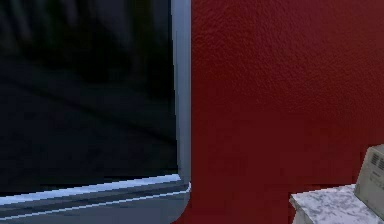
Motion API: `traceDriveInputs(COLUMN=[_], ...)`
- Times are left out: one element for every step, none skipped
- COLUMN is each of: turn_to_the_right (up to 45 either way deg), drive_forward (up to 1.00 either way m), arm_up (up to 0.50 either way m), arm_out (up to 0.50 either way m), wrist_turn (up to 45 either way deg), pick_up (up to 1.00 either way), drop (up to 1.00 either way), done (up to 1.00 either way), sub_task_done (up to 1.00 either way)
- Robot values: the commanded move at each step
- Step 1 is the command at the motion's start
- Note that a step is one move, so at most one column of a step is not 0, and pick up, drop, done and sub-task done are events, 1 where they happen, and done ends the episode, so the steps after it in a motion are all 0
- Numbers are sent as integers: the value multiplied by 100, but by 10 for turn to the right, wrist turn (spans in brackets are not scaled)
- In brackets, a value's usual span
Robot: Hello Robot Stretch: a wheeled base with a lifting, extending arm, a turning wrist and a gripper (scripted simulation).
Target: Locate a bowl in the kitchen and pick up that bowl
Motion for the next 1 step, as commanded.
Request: traceDriveInputs(turn_to_the_right=[0], drive_forward=[0], arm_up=[0], arm_out=[0], wrist_turn=[450], pick_up=[0], drop=[0], done=[0], sub_task_done=[0])
